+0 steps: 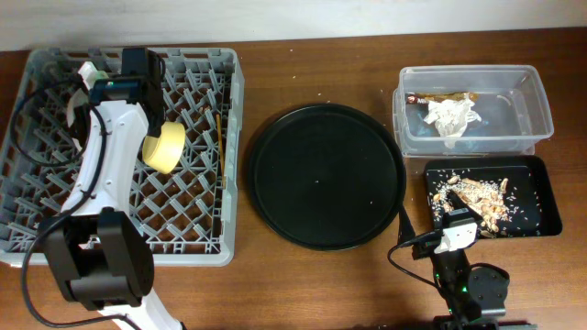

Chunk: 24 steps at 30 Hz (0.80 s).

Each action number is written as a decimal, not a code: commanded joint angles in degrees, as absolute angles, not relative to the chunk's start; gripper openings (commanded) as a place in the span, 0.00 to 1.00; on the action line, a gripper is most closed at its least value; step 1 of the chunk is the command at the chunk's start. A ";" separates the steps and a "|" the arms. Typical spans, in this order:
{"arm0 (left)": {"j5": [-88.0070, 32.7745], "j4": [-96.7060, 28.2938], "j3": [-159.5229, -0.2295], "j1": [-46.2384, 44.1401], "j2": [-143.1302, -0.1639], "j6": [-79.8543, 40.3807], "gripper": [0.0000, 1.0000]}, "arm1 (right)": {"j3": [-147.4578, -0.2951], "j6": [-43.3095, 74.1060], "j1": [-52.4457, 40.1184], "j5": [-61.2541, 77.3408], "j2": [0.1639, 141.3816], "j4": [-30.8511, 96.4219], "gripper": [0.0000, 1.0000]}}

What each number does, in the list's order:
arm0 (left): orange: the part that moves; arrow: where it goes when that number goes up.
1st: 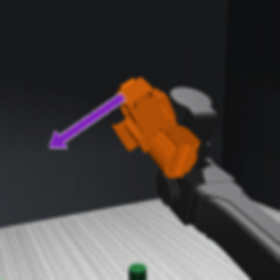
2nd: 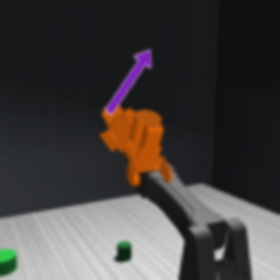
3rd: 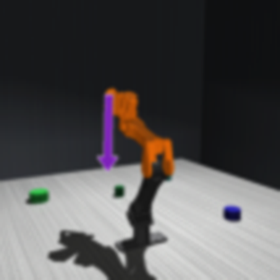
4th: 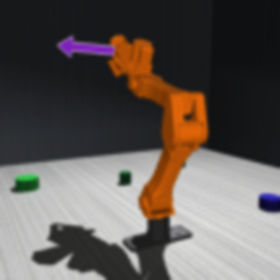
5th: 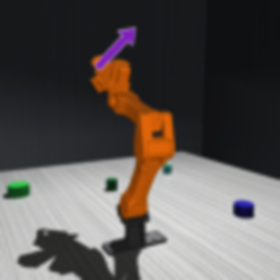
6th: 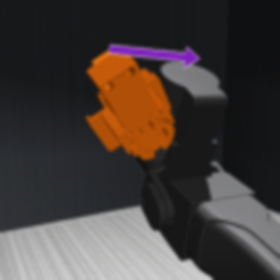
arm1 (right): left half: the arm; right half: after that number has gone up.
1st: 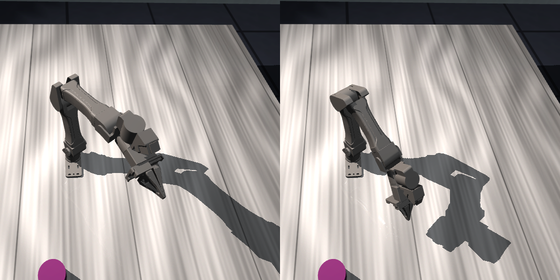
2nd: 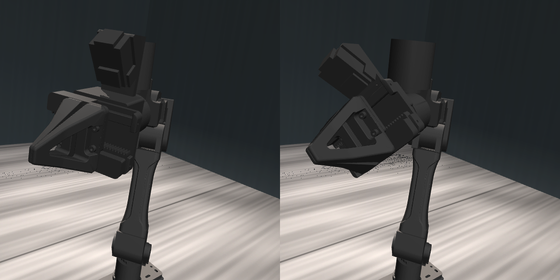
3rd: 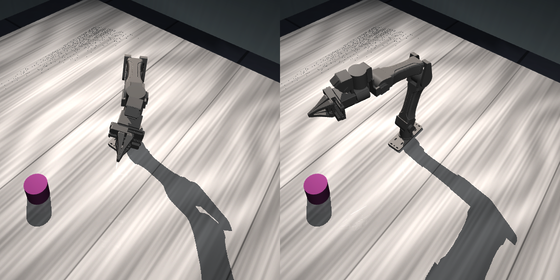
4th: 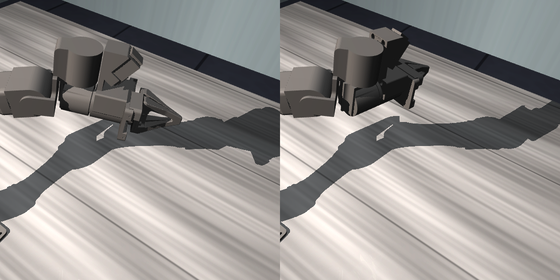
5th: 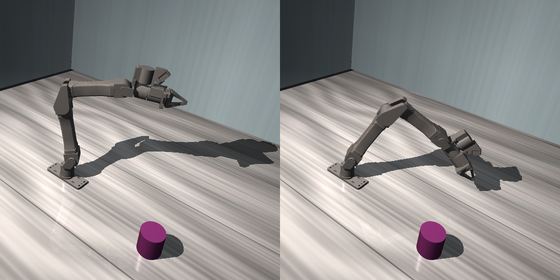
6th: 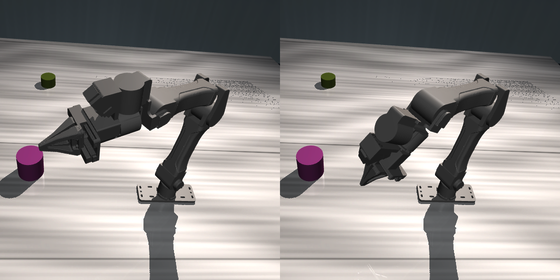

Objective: Sort waste into correct bins and load items into the dishwasher rack

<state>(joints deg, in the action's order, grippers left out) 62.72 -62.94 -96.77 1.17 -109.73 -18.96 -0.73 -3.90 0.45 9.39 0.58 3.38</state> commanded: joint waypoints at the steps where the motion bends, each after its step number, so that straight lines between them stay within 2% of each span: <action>1: 62.33 -62.52 -96.49 0.86 -110.24 -16.12 0.13 | -0.32 -4.08 0.78 9.91 0.19 3.46 0.98; 3: 62.35 -62.52 -96.53 -2.72 -109.91 -15.29 0.44 | -0.32 -4.08 0.78 9.91 0.19 3.46 0.99; 4: 62.37 -62.52 -96.53 -6.09 -109.89 -13.93 0.77 | -0.32 -4.08 0.78 9.91 0.19 3.46 0.98; 6: 62.08 -63.20 -96.53 -10.09 -109.60 -13.56 0.86 | -0.32 -4.08 0.78 9.91 0.19 3.46 0.98; 8: 55.64 -65.28 -96.88 -12.95 -107.70 -13.56 0.87 | -0.32 -4.08 0.78 9.91 0.19 3.46 0.99; 11: 28.03 -68.69 -97.60 -16.88 -94.83 -13.58 0.87 | -0.32 -4.08 0.78 9.91 0.19 3.46 0.98; 12: 25.98 -69.71 -97.60 -17.47 -89.27 -13.58 0.99 | -0.32 -4.08 0.78 9.91 0.19 3.46 0.98; 16: 16.19 -75.16 -97.60 -18.22 -71.31 -13.58 0.99 | -0.32 -4.08 0.78 9.91 0.19 3.46 0.98; 20: 16.03 -87.11 -97.58 -18.22 -55.55 -13.82 0.99 | -0.32 -4.08 0.78 9.91 0.19 3.46 0.99; 23: 23.29 -81.41 -94.21 -18.20 -50.48 -13.80 0.99 | -0.32 -4.08 0.78 9.91 0.19 3.46 0.99; 24: 24.91 -74.04 -87.79 -16.40 -46.98 -13.78 0.99 | -0.32 -4.05 0.78 9.91 0.19 3.46 0.99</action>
<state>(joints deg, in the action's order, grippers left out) 20.21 -82.04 -96.09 -18.22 -49.98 -13.72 -0.73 -3.90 0.45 9.39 0.58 3.36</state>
